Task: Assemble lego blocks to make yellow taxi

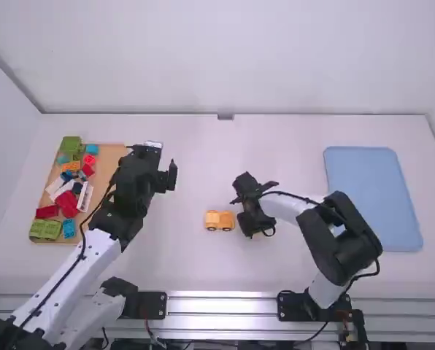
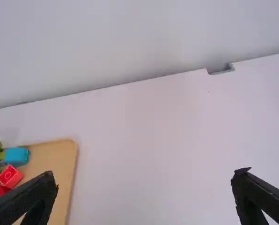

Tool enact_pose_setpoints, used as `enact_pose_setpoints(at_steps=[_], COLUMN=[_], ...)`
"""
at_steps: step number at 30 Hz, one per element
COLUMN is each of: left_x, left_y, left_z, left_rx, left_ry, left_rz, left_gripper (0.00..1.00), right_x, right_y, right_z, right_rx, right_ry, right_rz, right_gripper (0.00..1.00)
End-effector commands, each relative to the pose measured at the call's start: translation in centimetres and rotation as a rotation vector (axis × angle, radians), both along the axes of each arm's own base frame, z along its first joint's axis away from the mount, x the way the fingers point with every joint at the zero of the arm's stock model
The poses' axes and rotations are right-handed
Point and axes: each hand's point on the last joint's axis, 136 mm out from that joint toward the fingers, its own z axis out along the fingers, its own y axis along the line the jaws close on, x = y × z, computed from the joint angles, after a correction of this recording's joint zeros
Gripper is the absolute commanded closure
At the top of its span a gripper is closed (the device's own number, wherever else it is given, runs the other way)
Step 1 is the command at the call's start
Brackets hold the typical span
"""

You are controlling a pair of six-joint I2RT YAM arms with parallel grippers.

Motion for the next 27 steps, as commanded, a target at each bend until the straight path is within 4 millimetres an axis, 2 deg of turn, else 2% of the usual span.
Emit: enact_pose_setpoints(at_steps=[1,2,4,5,6,10,12,13,16,19,21,22,25,26,27], left_x=[-0.1,-0.1,-0.1,-0.1,-0.1,-0.1,-0.1,-0.1,-0.1,-0.1,-0.1,-0.1,-0.1,-0.1,-0.1], left_y=[0.1,0.1,0.1,0.1,0.1,0.1,0.1,0.1,0.1,0.1,0.1,0.1,0.1,0.1,0.1], left_z=[-0.6,-0.6,-0.6,-0.6,-0.6,-0.6,-0.7,-0.7,-0.7,-0.7,-0.7,-0.7,-0.7,-0.7,-0.7], left_rx=[0.016,0.016,0.016,0.016,0.016,0.017,0.018,0.018,0.018,0.017,0.017,0.017,0.017,0.017,0.017], left_ry=[0.014,0.014,0.014,0.014,0.014,0.014,0.017,0.017,0.019,0.017,0.017,0.017,0.017,0.017,0.017], left_rz=[0.005,0.005,0.005,0.005,0.005,0.005,0.005,0.005,0.005,0.005,0.005,0.005,0.005,0.005,0.005], left_gripper=[0.01,0.01,0.01,0.01,0.01,0.01,0.01,0.01,0.01,0.01,0.01,0.01,0.01,0.01,0.01], right_x=[-0.5,-0.4,-0.2,-0.2,-0.1,0.4,0.8,0.8,1.2,1.4,1.9,1.9,1.9,1.8,1.5], right_y=[-0.3,-0.4,-0.5,-0.5,-0.8,-1.5,-2.3,-2.3,-3.0,-2.5,-2.0,-2.0,-2.5,-2.6,-2.8], right_z=[-0.4,-0.4,-0.4,-0.4,-0.4,-0.4,-0.4,-0.4,-0.4,-0.3,-0.2,-0.1,-0.1,-0.1,-0.1], right_rx=[-0.024,-0.033,-0.030,-0.029,-0.031,-0.033,-0.038,-0.038,-0.027,0.022,0.070,0.072,0.045,0.039,0.016], right_ry=[0.014,0.009,0.008,0.008,0.011,0.017,0.026,0.026,0.054,0.094,0.131,0.134,0.182,0.188,0.208], right_rz=[-0.037,-0.053,-0.090,-0.092,-0.137,-0.288,-0.468,-0.478,-0.687,-0.815,-0.976,-0.989,-1.347,-1.382,-1.499], right_gripper=[0.61,0.64,0.77,0.79,0.90,1.00,1.00,1.00,1.00,1.00,1.00,1.00,1.00,1.00,1.00])
